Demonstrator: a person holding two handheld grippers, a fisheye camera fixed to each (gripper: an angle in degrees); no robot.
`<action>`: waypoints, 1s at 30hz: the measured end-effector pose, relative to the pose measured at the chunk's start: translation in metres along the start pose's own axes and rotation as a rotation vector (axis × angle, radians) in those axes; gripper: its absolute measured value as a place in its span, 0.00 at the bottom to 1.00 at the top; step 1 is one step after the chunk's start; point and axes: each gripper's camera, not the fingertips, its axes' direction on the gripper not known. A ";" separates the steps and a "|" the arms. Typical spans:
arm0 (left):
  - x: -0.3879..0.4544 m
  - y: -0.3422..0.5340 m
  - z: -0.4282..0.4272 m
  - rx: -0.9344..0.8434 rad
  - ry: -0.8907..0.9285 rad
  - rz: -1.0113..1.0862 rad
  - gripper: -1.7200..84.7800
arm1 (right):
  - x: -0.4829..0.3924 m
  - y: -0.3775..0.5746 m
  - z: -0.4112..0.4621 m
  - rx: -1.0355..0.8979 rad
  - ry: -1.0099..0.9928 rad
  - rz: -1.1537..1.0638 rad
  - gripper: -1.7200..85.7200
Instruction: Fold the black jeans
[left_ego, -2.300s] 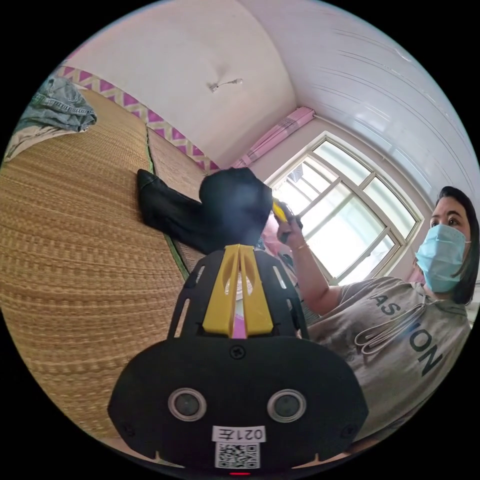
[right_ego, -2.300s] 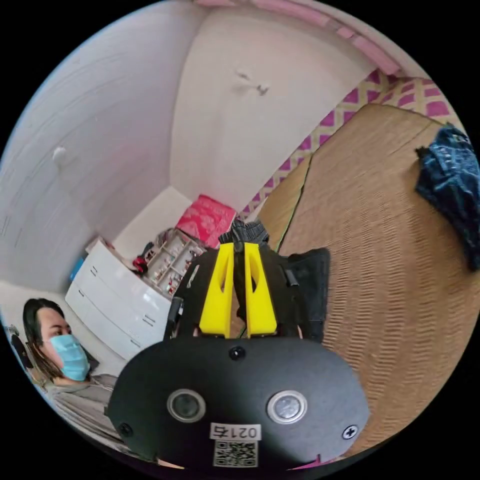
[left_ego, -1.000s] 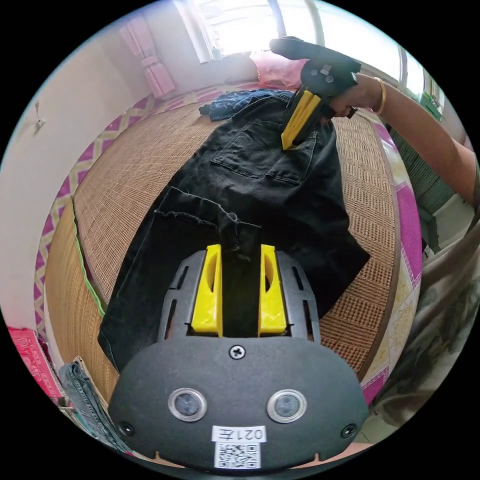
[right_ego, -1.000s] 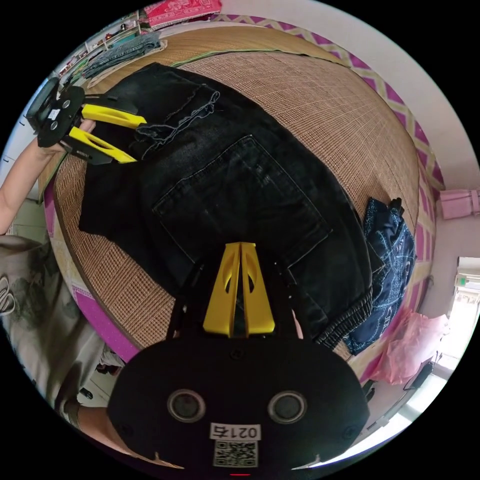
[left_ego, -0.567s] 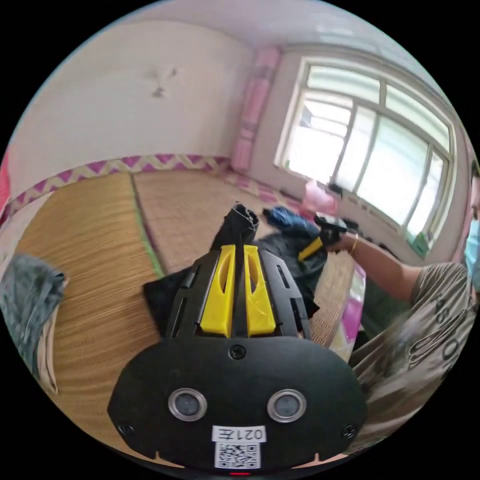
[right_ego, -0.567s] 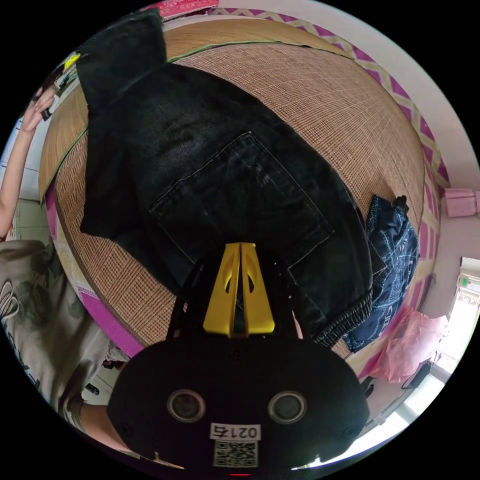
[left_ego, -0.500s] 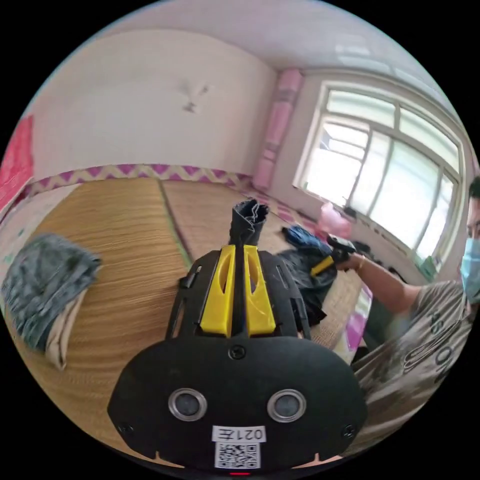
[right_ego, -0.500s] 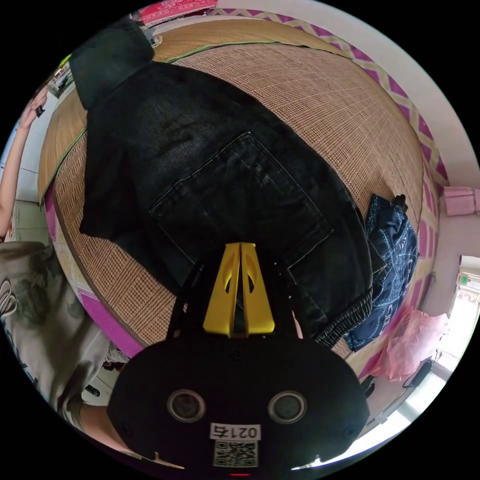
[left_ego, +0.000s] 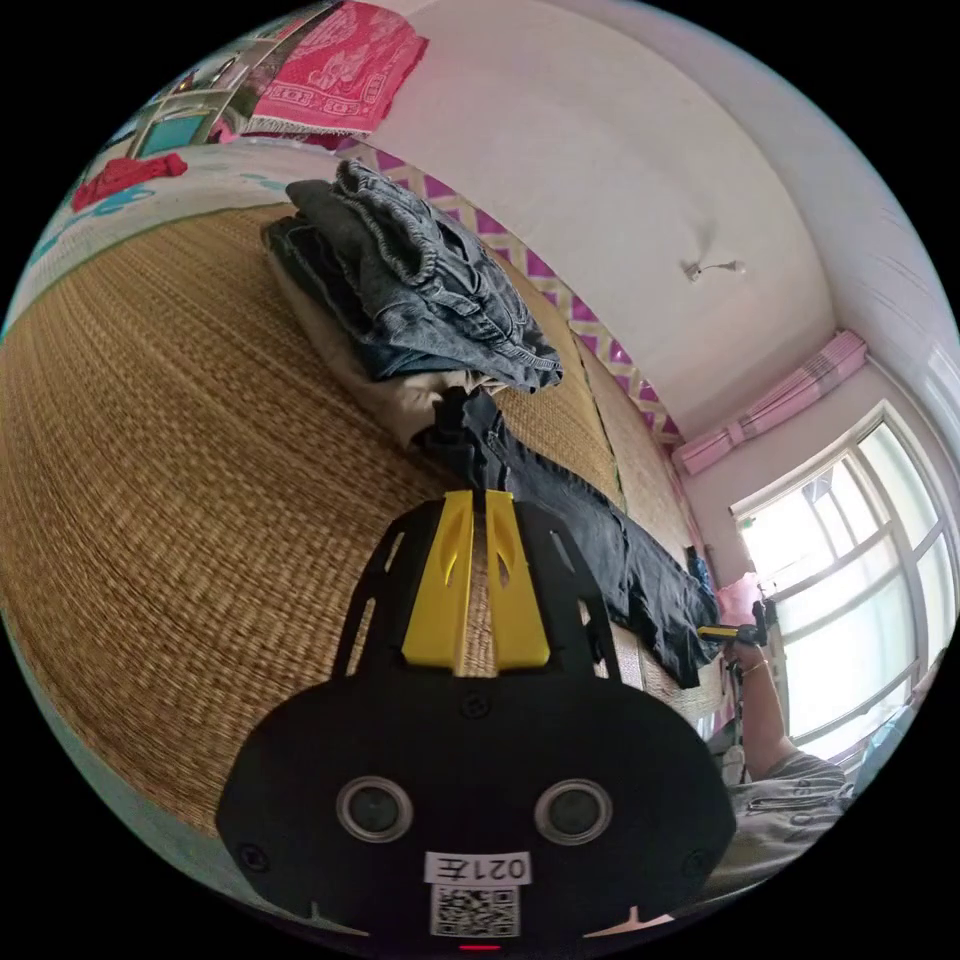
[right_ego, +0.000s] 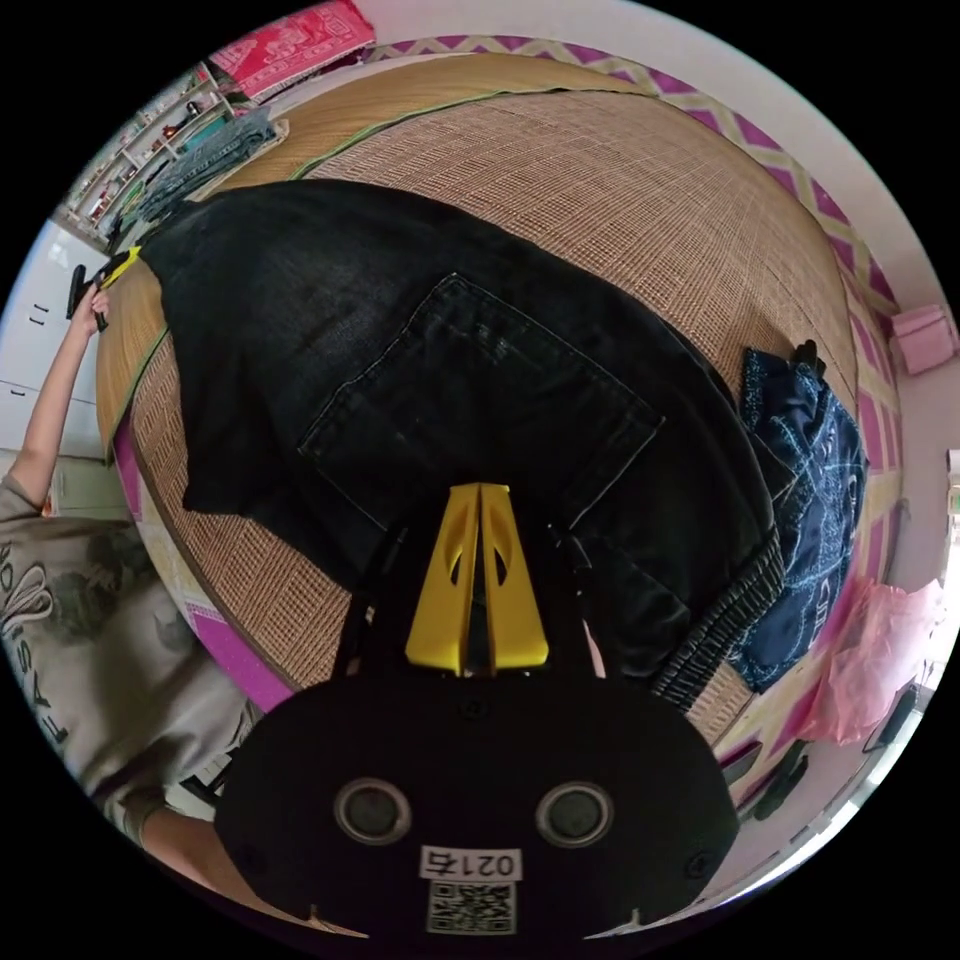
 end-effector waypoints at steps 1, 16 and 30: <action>-0.012 0.006 0.000 -0.015 0.016 -0.005 0.01 | 0.005 0.003 -0.002 0.011 -0.018 -0.012 0.01; 0.191 0.023 0.086 -0.126 0.038 0.666 0.11 | 0.018 -0.039 -0.101 0.187 0.251 -0.371 0.11; 0.404 0.010 0.358 -0.569 -0.043 1.122 0.12 | 0.112 -0.065 -0.092 -0.019 0.141 -0.472 0.06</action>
